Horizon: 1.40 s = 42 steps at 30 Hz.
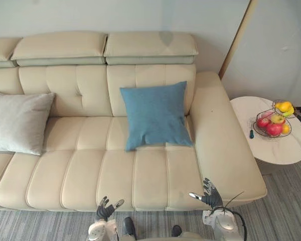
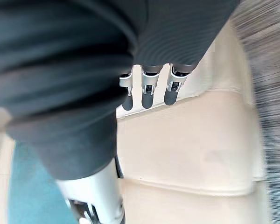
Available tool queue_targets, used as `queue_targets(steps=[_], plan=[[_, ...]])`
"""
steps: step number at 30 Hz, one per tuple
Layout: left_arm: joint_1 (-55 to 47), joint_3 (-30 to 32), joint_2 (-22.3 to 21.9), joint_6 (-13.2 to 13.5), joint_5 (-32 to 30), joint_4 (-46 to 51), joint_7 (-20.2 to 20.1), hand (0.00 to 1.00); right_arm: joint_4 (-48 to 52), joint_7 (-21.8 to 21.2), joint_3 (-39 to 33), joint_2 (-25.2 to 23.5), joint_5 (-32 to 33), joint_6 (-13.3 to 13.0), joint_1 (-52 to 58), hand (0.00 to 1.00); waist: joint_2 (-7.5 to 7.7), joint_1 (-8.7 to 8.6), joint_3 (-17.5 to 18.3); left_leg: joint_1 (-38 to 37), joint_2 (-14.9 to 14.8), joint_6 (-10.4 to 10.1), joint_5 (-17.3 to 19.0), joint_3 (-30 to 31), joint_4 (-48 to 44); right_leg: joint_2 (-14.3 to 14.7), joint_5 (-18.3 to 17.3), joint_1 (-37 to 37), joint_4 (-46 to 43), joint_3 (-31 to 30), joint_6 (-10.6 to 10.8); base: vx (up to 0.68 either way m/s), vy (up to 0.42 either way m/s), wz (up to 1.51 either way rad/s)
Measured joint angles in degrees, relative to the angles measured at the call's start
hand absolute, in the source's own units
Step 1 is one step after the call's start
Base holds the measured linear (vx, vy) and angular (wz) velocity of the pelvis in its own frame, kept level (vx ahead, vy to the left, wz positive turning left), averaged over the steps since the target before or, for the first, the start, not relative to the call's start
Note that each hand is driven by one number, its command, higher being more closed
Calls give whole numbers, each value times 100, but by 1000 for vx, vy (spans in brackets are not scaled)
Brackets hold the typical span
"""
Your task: Pick up cushions and gather them together orderly.
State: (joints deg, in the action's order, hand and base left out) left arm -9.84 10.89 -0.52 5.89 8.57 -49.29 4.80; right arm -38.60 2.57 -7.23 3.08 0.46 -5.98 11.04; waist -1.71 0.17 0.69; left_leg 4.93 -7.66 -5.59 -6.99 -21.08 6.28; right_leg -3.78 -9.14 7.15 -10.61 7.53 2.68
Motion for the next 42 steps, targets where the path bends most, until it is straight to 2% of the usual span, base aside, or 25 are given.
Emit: queue_targets(steps=[4, 5, 7, 8, 12, 16, 19, 20, 21, 22, 25, 26, 27, 28, 29, 31, 32, 33, 35, 36, 37, 39, 40, 41, 42], plan=[[11, 152, -59, -140, -245, -317, 2, 0, -537, 23, -156, -91, -39, 77, 19, 0, -55, -7, 106, -98, 13, 6, 9, 44, -28, 0, 19, -142, 85, 5, 5, 26, 21, 3], [18, 149, -77, -141, -275, -329, 1, 0, -561, 33, -161, -90, -35, 80, 5, 0, -17, 6, 82, -87, 40, -2, 41, 73, -91, -39, 97, -134, 105, 9, -67, 48, 31, -11], [95, 151, -69, -142, -295, -349, -1, 0, -644, 56, -185, -89, -35, 83, -36, 0, 24, -6, 60, 126, 61, 129, 218, 221, -682, -115, 189, -145, 81, 10, -83, 55, 29, -14], [128, 146, -88, -144, -295, -370, 1, 0, -649, 64, -224, -87, -36, 85, -39, 0, 16, -11, 64, 136, 79, 73, 311, 340, -804, -131, 197, -160, 80, -12, -69, 55, 21, -14], [302, 37, -168, -151, -296, -497, -6, 0, -737, 74, -328, -96, -46, 143, -262, 0, 33, -70, 15, -226, 325, 158, 173, 409, -147, -192, 258, -116, 79, -270, 40, 48, 81, -25], [462, 51, -117, -152, -297, -532, 2, 0, -740, 82, -325, -309, -51, 202, -509, 0, 209, -78, -272, -445, 444, 175, 216, 95, -42, -220, 372, -106, 126, -682, 154, 6, 80, -46], [568, 105, -19, -152, -313, -519, 4, 0, -712, 88, -258, -465, -66, 205, -668, 0, 376, -52, -493, -462, 469, 276, 405, -290, -151, -214, 719, -29, 307, -965, 217, -43, 63, -73], [589, 130, -55, -155, -357, -518, 22, 0, -713, 88, -179, -441, -69, 205, -746, 0, 248, 37, -523, -313, 298, 389, 491, -418, -290, -137, 975, 15, 407, -978, 215, -41, 12, -86], [630, 151, -61, -157, -443, -520, 21, 0, -700, 88, -158, -441, -78, 205, -820, 0, 223, 26, -561, -216, 154, 514, 485, -554, -450, -116, 844, 183, -86, -755, 8, -5, -12, -55], [640, 131, -60, -164, -507, -518, 21, 0, -714, 89, -160, -443, -118, 208, -753, 0, 153, -19, -622, -241, 85, 508, 478, -561, -621, -198, 381, 353, -1350, -444, -80, 30, -17, -12], [536, 114, -42, -166, -515, -463, 25, 0, -732, 85, -161, -493, -274, 209, -487, 0, 160, 25, -562, -299, 6, 524, 488, -518, -768, -413, -47, 161, -2891, -374, 8, 8, -66, 11], [471, 143, -10, -165, -513, -429, 33, 0, -764, 84, -164, -541, -273, 209, -427, 0, 228, 56, -523, -251, -32, 487, 462, -503, -864, -558, -74, -42, -3189, -453, 51, -62, -192, 5], [454, 177, 3, -161, -506, -403, 45, 0, -802, 84, -164, -554, -273, 209, -399, 0, 272, 66, -493, -166, -57, 481, 458, -499, -987, -640, -39, -130, -3174, -520, 68, -112, -255, -3], [455, 204, 38, -163, -504, -389, 52, 0, -868, 86, -165, -557, -274, 210, -426, 0, 337, 143, -453, 11, -94, 464, 447, -497, -1197, -754, 214, -326, -2740, -595, 93, -130, -254, -16], [472, 243, 13, -169, -493, -422, 83, 0, -969, 105, -190, -520, -275, 221, -491, 0, 334, 201, -403, 183, -201, 365, 377, -410, -1318, -530, 10, -536, -2113, -551, 214, -156, -261, -25], [468, 261, -126, -167, -491, -461, 122, 0, -998, 178, -338, -426, -270, 239, -502, 0, 8, 329, -379, 370, -462, 262, 300, -87, -1330, -226, -21, -908, -1118, -445, 189, -162, -220, -23], [466, 225, -145, -161, -491, -468, 129, 0, -1025, 212, -348, -378, -266, 248, -510, 0, -32, 332, -370, 475, -502, 204, 187, 6, -1328, -182, -89, -962, -874, -414, 189, -205, -235, -5], [488, 123, -117, -162, -480, -477, 146, 0, -1067, 238, -347, -298, -258, 247, -534, 0, -56, 311, -388, 644, -507, 151, -1, 150, -1300, -172, -228, -940, -670, -307, 247, -274, -278, 5], [529, 107, -114, -166, -463, -486, 157, 0, -1247, 279, -400, -239, -256, 263, -624, 0, -85, 311, -445, 691, -492, -54, -424, 344, -1027, -141, -394, -887, -577, -171, 121, -271, -228, 13], [542, 103, -97, -166, -460, -489, 161, 0, -1271, 308, -439, -239, -230, 275, -622, 0, -7, 288, -474, 688, -443, -175, -746, 482, -751, -194, -399, -800, -526, -88, 75, -236, -183, 5], [626, 165, -61, -160, -458, -438, 161, 0, -1292, 310, -502, -297, -187, 273, -623, 0, 91, 304, -536, 722, -418, -190, -466, 544, -1058, -274, -447, -773, -464, 39, -1, -199, -167, -25], [706, 354, -56, -197, -454, -450, 188, 0, -1305, 315, -619, -314, -45, 266, -742, 0, 185, 325, -598, 834, -421, -22, 882, 608, -2697, -431, -468, -696, -386, 127, -12, -169, -64, -70], [715, 371, -67, -207, -453, -486, 186, 0, -1288, 315, -676, -309, -31, 265, -702, 0, 189, 291, -599, 782, -410, 2, 1367, 617, -3509, -506, -420, -679, -387, 95, 66, -261, 63, -61], [714, 373, -91, -222, -448, -512, 183, 0, -1270, 317, -741, -311, -31, 264, -620, 0, 190, 263, -597, 668, -387, -40, 1610, 626, -3970, -537, -382, -713, -379, 63, 122, -285, 214, -26], [697, 371, -223, -246, -445, -553, 149, 0, -1338, 309, -966, -330, -37, 296, -364, 0, 109, 185, -464, 384, -419, -21, 2130, 684, -4240, -511, -270, -725, -312, 119, 265, -248, 271, 11]])
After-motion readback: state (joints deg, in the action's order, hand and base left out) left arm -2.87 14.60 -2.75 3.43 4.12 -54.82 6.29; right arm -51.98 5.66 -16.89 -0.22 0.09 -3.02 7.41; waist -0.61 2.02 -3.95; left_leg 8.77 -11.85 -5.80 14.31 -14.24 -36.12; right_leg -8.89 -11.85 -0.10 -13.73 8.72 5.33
